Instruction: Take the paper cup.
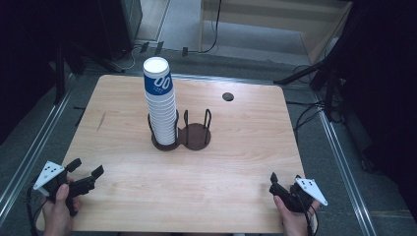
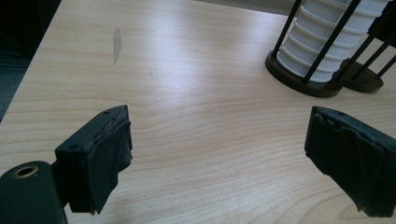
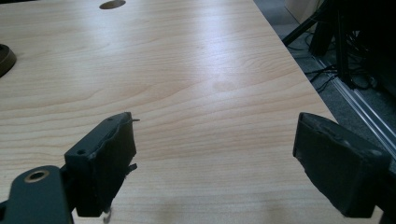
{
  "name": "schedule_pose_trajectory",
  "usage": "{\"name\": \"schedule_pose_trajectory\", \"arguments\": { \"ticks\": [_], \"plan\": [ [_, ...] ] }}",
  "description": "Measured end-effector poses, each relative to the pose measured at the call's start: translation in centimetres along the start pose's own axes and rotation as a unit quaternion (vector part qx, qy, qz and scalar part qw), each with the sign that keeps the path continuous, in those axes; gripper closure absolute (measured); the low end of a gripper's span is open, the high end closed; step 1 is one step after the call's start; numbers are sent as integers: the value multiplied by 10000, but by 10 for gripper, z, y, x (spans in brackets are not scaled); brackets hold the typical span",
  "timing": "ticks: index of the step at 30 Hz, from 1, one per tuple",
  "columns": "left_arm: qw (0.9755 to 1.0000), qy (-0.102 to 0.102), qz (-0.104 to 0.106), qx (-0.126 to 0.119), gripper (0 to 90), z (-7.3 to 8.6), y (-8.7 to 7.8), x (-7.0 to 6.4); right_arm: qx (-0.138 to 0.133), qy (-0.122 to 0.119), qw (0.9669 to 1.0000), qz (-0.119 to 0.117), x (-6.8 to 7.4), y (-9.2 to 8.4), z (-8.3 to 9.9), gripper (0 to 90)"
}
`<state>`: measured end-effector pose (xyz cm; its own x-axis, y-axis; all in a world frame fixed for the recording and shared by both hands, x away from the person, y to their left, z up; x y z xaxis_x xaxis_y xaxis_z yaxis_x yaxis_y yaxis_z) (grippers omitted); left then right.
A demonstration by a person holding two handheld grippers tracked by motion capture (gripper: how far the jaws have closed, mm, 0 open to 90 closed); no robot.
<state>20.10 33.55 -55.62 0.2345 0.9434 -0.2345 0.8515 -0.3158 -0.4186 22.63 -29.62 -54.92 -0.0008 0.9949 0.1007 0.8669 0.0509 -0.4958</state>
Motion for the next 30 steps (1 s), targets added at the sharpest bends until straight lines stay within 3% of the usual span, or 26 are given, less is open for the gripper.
{"name": "schedule_pose_trajectory", "arguments": {
  "ticks": [7,8,9,10,12,19,20,23,26,30],
  "plan": [
    [10000,4,-68,44,83,0,2,-1,-33,-3,10000,56,0,2,-1,134],
    [10000,23,-84,36,83,0,1,-1,-39,3,9998,200,1,2,-1,143],
    [10000,23,-84,36,83,0,1,-1,-39,3,9998,200,1,2,-1,143],
    [10000,7,-80,29,83,1,1,-1,-19,0,9989,458,2,4,-3,172],
    [10000,0,-61,16,83,1,1,-1,-46,58,9983,583,0,5,-5,177],
    [10000,-30,-8,-3,83,1,0,0,-168,-69,9986,491,9,0,-10,169],
    [10000,-34,1,-1,83,1,0,0,-231,-67,9990,368,12,-3,-13,167],
    [10000,-42,20,-3,83,1,0,0,-291,-95,9991,284,16,-6,-17,160],
    [10000,-38,37,-6,83,1,0,0,-353,-68,9994,-16,24,-12,-27,144],
    [10000,-54,63,-1,83,1,0,1,-386,-238,9989,-136,35,-15,-33,137]
  ]
}}
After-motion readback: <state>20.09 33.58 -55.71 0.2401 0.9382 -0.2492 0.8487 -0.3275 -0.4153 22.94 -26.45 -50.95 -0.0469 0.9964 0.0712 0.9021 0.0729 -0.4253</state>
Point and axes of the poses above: each handheld gripper's, and its own axes: y roughly forward along the jaws, z roughly out of its underside, x roughly to its left, the point moved 1 cm from there along y, roughly forward along the jaws, and after that the axes turned 3 degrees about x, right-handed, at the moved point
